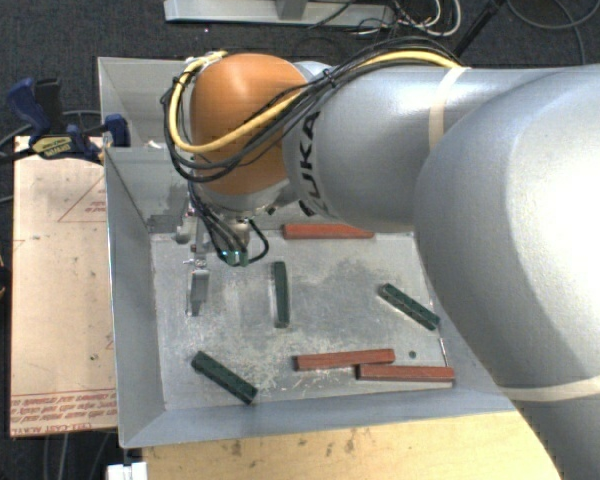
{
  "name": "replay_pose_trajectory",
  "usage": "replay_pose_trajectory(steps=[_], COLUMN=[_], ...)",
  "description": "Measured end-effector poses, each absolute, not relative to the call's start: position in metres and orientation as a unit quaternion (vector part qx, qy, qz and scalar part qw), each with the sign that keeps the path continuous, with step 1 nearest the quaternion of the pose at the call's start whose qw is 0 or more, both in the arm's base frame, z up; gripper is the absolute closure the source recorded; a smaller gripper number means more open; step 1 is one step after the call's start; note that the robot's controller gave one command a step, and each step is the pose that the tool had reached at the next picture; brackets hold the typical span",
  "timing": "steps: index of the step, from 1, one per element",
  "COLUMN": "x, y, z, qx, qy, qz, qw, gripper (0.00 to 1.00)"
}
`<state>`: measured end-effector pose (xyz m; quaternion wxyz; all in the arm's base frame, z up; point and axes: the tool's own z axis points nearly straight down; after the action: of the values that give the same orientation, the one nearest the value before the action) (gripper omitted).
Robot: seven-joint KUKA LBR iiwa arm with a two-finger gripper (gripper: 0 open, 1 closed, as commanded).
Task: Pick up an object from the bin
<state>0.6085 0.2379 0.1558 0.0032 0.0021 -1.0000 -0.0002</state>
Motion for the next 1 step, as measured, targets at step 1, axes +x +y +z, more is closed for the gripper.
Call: replay_pose_trajectory(steps=[1], x=[0.6106], y=[0.2370], z=[0.1609], qx=[0.000], qy=[-1.000], qz=[-0.001], qw=[0.000], gripper=[0.00])
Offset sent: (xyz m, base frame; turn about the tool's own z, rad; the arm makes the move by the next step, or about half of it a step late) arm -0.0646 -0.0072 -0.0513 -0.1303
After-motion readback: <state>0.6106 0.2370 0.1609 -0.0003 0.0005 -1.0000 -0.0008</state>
